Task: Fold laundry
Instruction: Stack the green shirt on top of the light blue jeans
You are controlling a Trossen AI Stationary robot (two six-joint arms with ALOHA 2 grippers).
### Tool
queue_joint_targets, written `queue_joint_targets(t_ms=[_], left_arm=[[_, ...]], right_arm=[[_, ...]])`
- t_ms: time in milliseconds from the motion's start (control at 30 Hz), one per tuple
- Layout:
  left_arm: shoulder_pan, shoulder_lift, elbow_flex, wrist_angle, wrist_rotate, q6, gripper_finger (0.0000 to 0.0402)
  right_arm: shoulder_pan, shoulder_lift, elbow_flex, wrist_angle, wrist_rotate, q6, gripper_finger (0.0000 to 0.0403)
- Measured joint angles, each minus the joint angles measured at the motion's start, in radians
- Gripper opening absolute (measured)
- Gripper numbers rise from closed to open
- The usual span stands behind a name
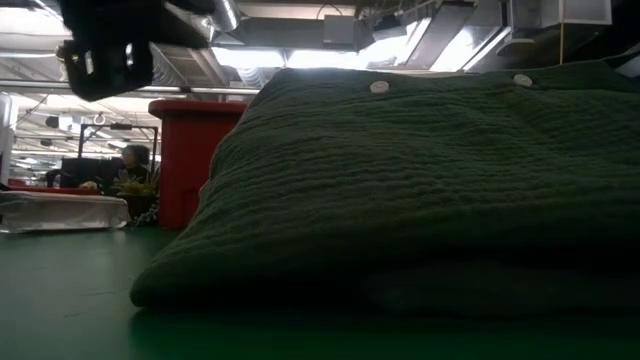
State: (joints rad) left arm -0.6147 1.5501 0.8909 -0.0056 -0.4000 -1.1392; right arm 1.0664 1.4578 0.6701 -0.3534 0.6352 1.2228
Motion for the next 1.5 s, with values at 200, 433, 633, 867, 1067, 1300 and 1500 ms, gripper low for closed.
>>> queue_joint_targets(t_ms=[200,433,633,867,1067,1300,1500], left_arm=[[0.008,0.025,0.000,-0.027,-0.005,-0.112,0.0123],[0.036,0.116,0.000,-0.007,-0.005,-0.142,0.0180],[0.056,0.190,0.000,0.032,-0.003,-0.143,0.0193],[0.073,0.259,0.000,0.097,-0.001,-0.142,0.0194],[0.094,0.296,0.000,0.157,0.025,-0.142,0.0188],[0.103,0.249,0.000,0.182,0.149,-0.138,0.0090],[0.102,0.169,0.004,0.197,0.152,-0.135,0.0013]], right_arm=[[0.000,0.000,0.000,0.000,0.000,0.001,0.0134],[0.000,0.000,0.000,-0.001,0.000,-0.001,0.0071],[0.000,0.000,0.000,-0.001,-0.019,-0.002,0.0011],[0.000,0.000,0.000,0.001,-0.012,-0.024,0.0020],[0.000,0.001,0.000,0.026,0.023,-0.069,0.0007],[0.000,0.000,0.013,0.115,0.078,-0.166,0.0005],[0.000,0.000,0.061,0.119,0.129,-0.258,0.0009]])
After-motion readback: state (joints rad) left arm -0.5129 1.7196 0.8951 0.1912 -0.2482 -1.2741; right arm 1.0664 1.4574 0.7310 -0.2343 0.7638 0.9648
